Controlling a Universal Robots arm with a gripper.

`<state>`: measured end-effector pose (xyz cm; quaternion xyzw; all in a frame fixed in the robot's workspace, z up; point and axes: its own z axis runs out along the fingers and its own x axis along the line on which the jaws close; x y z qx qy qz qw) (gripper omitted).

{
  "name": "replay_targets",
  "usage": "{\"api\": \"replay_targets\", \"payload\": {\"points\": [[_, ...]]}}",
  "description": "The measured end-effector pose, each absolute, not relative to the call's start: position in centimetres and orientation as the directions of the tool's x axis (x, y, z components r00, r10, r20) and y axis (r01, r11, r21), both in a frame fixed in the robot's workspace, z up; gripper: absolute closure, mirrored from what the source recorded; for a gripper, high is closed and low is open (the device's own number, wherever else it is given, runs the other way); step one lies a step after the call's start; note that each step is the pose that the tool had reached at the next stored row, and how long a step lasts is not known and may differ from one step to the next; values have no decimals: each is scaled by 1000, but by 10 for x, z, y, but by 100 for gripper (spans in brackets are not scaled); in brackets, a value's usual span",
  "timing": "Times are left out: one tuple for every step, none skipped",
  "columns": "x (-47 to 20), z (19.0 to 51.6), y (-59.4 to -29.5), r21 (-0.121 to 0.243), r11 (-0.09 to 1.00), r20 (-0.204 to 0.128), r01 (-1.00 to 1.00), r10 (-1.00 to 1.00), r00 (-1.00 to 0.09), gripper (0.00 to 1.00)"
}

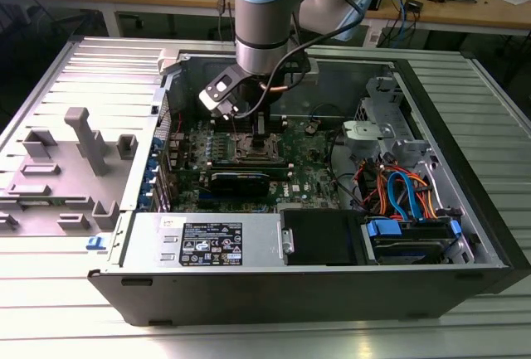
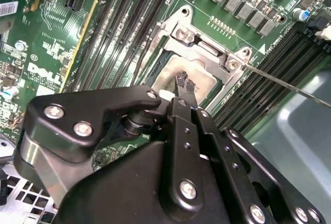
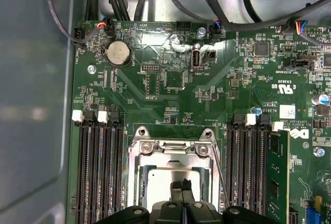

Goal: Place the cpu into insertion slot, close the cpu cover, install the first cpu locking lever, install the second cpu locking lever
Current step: 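Close the cpu cover, then install the first cpu locking lever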

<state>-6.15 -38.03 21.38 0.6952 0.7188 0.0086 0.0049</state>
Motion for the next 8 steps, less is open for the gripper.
{"api": "replay_targets", "payload": {"points": [[-61,214,-380,19,32,5,999,999,-33,89],[-61,214,-380,19,32,5,999,999,-32,89],[-61,214,-380,19,31,5,999,999,-32,89],[-61,214,-380,19,31,5,999,999,-32,89],[-61,214,-380,19,31,5,999,999,-31,89],[-61,214,-380,19,31,5,999,999,-31,89],[-61,214,-380,19,31,5,999,999,-31,89],[-61,214,-380,19,31,5,999,1000,-31,89]]}}
